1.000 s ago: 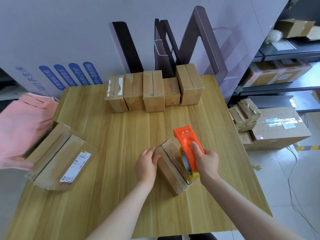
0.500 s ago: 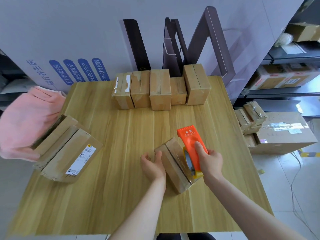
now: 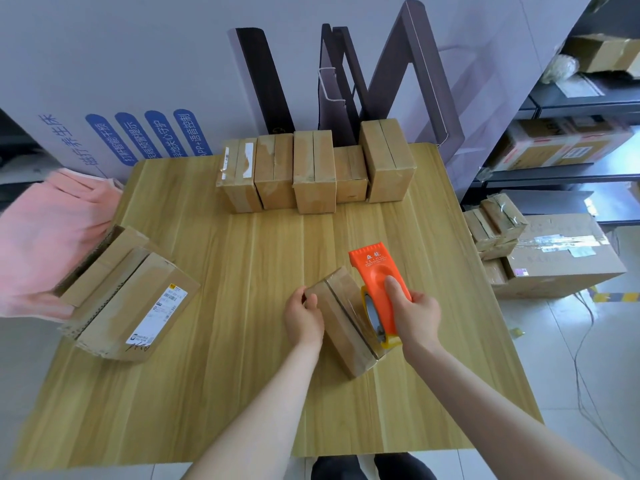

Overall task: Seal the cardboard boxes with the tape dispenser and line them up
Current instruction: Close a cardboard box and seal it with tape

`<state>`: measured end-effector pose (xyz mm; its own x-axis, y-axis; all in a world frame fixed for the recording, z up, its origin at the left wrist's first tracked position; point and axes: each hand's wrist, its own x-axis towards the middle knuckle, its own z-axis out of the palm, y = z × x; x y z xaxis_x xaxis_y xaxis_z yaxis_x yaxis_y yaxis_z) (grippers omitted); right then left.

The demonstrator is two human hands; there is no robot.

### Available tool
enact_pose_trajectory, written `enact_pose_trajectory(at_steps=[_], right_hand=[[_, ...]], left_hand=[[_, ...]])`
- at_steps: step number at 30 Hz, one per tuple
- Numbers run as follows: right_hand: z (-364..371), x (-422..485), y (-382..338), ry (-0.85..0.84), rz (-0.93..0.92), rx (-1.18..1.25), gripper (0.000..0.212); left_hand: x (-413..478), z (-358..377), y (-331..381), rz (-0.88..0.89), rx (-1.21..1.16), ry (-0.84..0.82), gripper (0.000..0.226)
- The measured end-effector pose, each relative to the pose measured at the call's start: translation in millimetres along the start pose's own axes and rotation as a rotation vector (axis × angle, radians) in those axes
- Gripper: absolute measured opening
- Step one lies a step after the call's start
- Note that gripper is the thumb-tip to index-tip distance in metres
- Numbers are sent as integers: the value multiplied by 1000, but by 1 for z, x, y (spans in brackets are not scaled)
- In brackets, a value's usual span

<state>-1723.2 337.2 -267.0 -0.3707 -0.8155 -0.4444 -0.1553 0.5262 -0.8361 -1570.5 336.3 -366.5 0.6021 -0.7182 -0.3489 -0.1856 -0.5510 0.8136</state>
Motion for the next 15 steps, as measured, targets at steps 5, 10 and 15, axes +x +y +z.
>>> enact_pose_trajectory(at_steps=[5, 10, 15], right_hand=[[1, 1, -2, -8, 4, 2, 42], [8, 5, -10, -8, -10, -45, 45], [13, 10, -17, -62, 2, 3, 43]], left_hand=[[16, -16, 3, 15, 55, -180, 28], [-12, -17, -11, 21, 16, -3, 34], [-35, -20, -22, -24, 89, 68, 46]])
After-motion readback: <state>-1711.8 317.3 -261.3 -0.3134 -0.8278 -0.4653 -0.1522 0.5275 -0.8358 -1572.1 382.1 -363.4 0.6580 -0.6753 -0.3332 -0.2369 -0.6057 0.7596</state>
